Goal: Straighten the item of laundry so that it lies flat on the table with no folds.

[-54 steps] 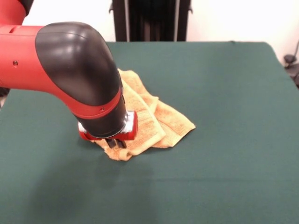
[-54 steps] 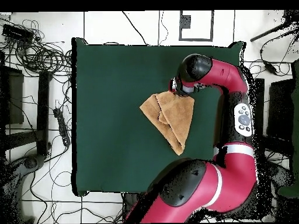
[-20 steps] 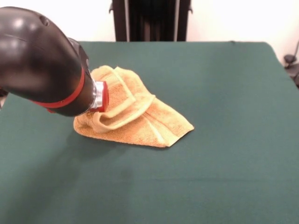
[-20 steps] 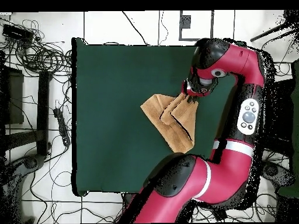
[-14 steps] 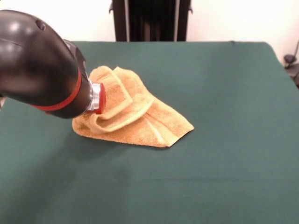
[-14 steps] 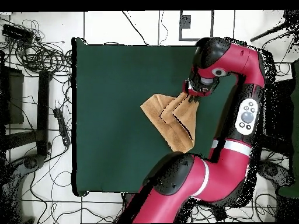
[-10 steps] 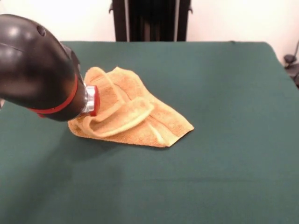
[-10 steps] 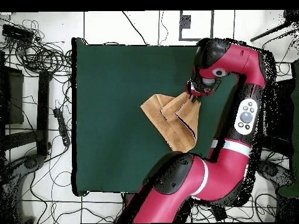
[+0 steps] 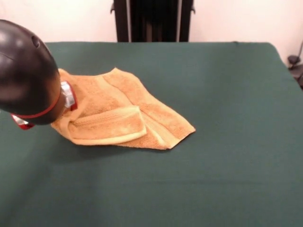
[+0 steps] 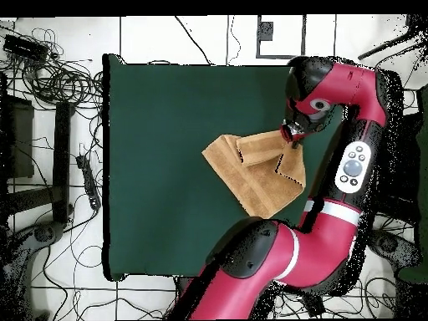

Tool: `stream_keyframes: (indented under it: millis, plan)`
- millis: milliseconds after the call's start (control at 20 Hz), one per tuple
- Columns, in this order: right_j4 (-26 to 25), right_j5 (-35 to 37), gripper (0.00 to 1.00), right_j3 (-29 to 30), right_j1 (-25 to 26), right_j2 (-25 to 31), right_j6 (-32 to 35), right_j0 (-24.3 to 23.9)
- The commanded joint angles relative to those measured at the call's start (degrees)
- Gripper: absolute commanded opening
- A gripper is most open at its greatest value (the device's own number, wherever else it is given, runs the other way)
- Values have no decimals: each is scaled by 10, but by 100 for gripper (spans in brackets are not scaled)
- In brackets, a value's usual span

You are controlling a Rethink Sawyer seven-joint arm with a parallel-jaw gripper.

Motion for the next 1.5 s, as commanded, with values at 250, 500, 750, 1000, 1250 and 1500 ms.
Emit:
stream_keyframes:
  millis: [250, 500, 750, 1000, 1250, 1500]
  plan:
    - [-74, -90, 0, 7, -8, 105, -312, 3]
    - [-100, -117, 0, 2, -8, 128, -353, -3]
    - [-129, -127, 0, -1, -10, 155, -369, -10]
    - [-157, -141, 0, 0, -11, 183, -391, -21]
    - [-186, -117, 0, -1, 10, 250, -361, -45]
    - [-256, -150, 0, -7, 30, 324, -398, -67]
